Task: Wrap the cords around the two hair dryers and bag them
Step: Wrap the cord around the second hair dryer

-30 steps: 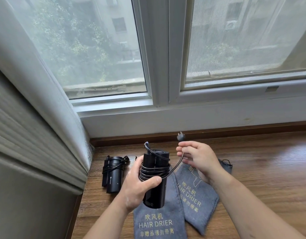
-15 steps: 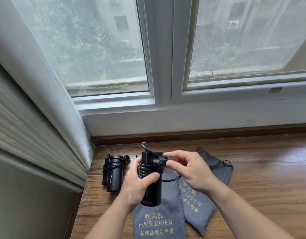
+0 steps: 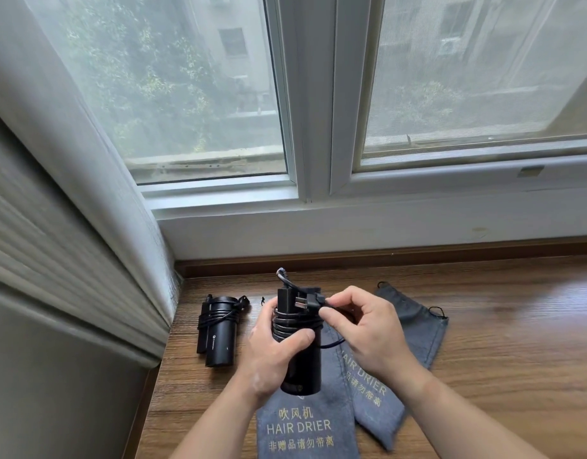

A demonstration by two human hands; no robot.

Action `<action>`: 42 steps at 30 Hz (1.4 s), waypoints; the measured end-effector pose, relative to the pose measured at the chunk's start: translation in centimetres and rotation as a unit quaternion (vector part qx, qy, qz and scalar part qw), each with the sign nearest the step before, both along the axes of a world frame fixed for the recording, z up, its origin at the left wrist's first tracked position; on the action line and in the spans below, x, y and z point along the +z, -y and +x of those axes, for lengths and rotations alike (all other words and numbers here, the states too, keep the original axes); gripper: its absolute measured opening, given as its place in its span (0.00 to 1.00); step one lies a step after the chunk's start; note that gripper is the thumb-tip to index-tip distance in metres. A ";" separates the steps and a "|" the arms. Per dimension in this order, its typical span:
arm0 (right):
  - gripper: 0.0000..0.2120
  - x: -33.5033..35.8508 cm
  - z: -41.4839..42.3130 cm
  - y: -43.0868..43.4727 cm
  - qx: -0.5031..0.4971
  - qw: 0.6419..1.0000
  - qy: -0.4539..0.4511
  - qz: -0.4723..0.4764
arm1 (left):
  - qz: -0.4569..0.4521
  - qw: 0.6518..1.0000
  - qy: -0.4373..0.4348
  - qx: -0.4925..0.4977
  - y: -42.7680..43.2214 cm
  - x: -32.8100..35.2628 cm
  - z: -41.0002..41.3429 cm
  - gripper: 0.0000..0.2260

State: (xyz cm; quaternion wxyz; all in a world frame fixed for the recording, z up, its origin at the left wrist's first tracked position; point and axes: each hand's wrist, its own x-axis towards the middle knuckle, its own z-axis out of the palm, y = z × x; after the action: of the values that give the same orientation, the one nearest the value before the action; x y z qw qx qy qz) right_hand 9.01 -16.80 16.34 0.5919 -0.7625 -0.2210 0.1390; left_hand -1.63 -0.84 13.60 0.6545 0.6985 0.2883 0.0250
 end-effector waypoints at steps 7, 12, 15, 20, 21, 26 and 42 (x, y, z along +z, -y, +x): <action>0.14 1.0 1.7 0.5 0.133 0.988 -0.011 -0.079 | 0.063 0.996 -0.010 -0.066 -0.5 0.6 0.1 0.31; 0.15 1.1 2.7 0.5 0.142 0.983 -0.025 -0.118 | 0.076 0.992 -0.017 -0.096 -0.8 1.1 -0.1 0.32; 0.19 1.2 2.9 0.3 0.143 0.980 -0.030 -0.131 | 0.081 0.990 -0.025 -0.114 -0.8 1.3 -0.1 0.32; 0.25 1.3 2.7 0.2 0.148 0.983 -0.028 -0.103 | 0.097 0.987 -0.027 -0.122 -0.7 1.4 -0.1 0.33; 0.24 1.3 2.6 0.2 0.136 0.986 -0.024 -0.098 | 0.099 0.988 -0.027 -0.119 -0.6 1.4 -0.1 0.33; 0.19 1.7 2.1 0.3 0.100 0.992 0.003 -0.072 | 0.118 0.989 -0.013 -0.092 0.2 1.8 0.1 0.33; 0.20 3.0 2.6 0.0 0.009 0.995 -0.079 -0.059 | 0.137 0.985 0.056 -0.085 1.4 2.9 -0.2 0.33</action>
State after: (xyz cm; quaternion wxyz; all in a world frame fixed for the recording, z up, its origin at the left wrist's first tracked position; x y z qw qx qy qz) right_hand 11.59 -16.82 19.30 0.5604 -0.7806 -0.1719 0.2170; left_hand -1.83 -2.20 16.51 0.5678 0.8007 0.1850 0.0477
